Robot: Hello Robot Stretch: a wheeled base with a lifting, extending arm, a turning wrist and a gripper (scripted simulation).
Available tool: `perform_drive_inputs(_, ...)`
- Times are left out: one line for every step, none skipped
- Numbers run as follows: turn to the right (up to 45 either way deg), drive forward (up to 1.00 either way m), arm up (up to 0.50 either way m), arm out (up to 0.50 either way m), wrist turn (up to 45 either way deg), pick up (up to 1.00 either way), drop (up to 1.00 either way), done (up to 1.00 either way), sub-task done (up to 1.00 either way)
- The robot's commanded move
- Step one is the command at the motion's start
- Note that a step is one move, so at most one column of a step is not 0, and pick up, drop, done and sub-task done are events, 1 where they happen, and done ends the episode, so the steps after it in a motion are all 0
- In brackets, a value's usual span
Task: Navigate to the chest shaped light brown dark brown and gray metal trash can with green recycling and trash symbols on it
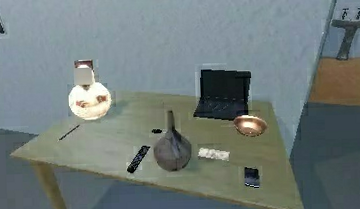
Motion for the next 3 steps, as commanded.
perform_drive_inputs(-45.0, 0.0, 0.0, 0.0, 0.0, 0.0, 0.0, 0.0, 0.0)
perform_drive_inputs(-27.0, 0.0, 0.0, 0.0, 0.0, 0.0, 0.0, 0.0, 0.0)
perform_drive_inputs(0.0, 1.0, 0.0, 0.0, 0.0, 0.0, 0.0, 0.0, 0.0)
